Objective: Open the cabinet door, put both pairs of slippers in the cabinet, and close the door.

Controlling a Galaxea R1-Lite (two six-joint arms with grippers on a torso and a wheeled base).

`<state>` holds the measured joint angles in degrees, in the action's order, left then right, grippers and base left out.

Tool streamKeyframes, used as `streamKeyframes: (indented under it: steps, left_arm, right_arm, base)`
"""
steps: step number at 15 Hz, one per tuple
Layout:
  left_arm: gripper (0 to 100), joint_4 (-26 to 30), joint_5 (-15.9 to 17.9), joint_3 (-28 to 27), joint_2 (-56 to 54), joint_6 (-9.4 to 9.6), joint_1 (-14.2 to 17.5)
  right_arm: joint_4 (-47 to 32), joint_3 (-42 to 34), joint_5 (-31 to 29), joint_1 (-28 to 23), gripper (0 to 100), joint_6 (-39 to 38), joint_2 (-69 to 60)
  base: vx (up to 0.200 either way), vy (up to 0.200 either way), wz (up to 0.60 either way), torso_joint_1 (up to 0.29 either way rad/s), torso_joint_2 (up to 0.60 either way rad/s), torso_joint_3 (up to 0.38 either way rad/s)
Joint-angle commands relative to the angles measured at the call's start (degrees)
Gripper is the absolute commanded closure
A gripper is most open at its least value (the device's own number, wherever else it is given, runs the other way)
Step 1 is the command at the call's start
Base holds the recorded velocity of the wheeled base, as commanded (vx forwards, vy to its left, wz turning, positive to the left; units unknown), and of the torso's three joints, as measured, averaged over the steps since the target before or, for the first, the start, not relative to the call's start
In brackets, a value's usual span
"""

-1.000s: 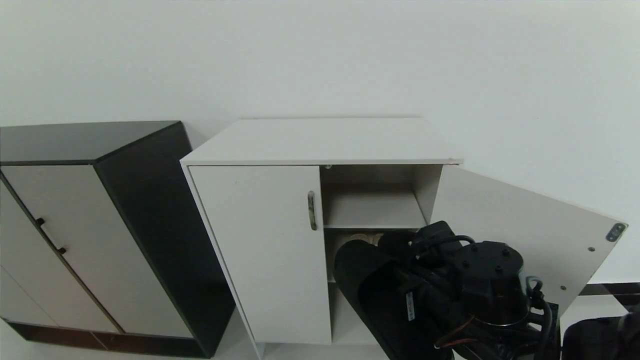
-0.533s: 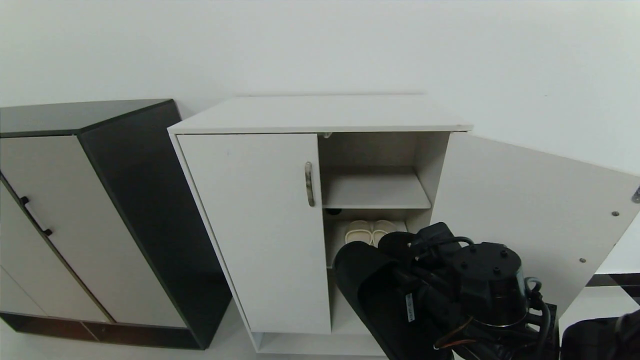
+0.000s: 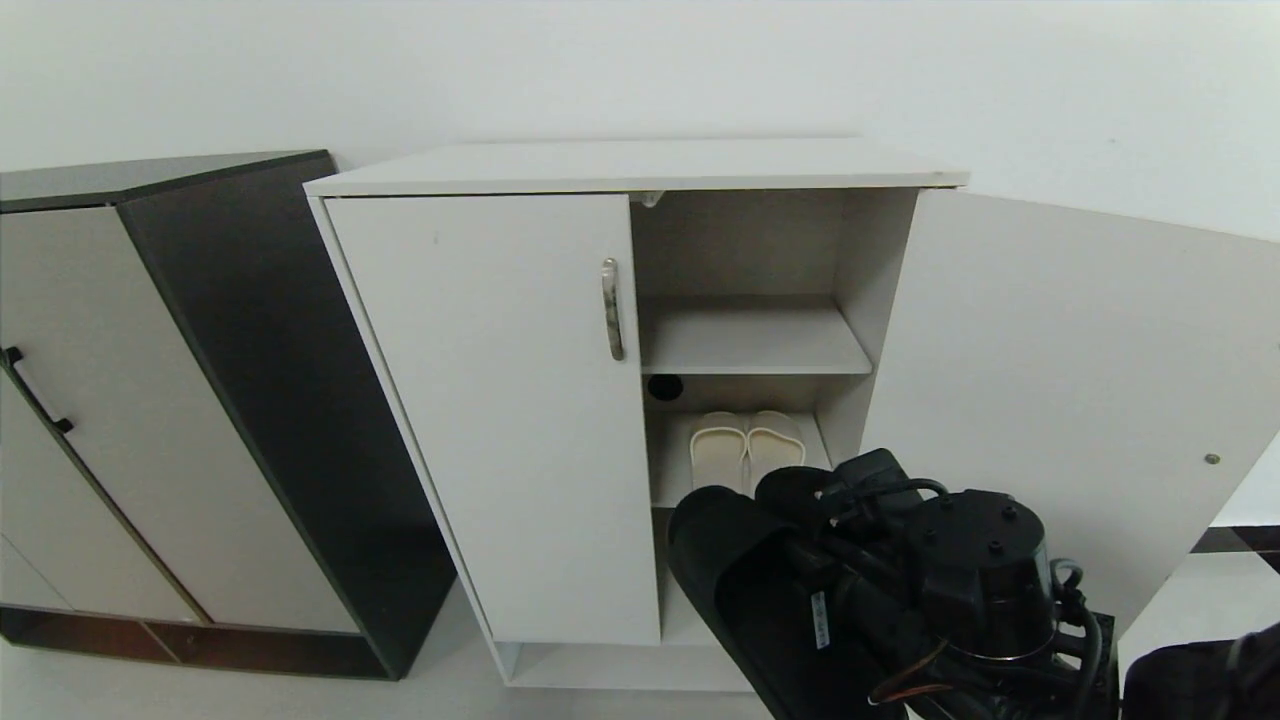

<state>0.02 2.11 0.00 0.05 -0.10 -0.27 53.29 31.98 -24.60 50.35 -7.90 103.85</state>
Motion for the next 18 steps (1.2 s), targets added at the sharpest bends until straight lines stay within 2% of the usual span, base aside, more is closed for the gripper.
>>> streamKeyframes:
  steps: [1, 4, 12, 14, 18]
  left_arm:
    - [100, 0.1, 0.0, 0.0, 0.0, 0.01, 0.0]
    - [100, 0.1, 0.0, 0.0, 0.0, 0.01, 0.0]
    - [100, 0.1, 0.0, 0.0, 0.0, 0.01, 0.0]
    - [100, 0.1, 0.0, 0.0, 0.0, 0.01, 0.0]
    - [100, 0.1, 0.0, 0.0, 0.0, 0.01, 0.0]
  right_arm:
    - [1.6, -1.0, 0.0, 0.3, 100, 0.8, 0.4]
    - [5.0, -2.0, 0.3, 0.4, 100, 1.1, 1.6]
    - [5.9, -2.6, 2.1, 0.7, 100, 1.1, 1.7]
    - [6.4, -3.1, 3.4, 0.8, 100, 1.1, 1.7]
    - [8.9, -4.1, 4.4, 0.9, 100, 1.7, 2.4]
  base:
    - [0.0, 0.0, 0.0, -0.027, 0.05, 0.076]
    - [0.0, 0.0, 0.0, -0.014, 0.1, 0.09]
    - [0.0, 0.0, 0.0, 0.0, 0.0, 0.0]
    - [0.0, 0.0, -0.6, 0.005, 0.0, 0.005]
    - [0.0, 0.0, 0.0, 0.0, 0.0, 0.0]
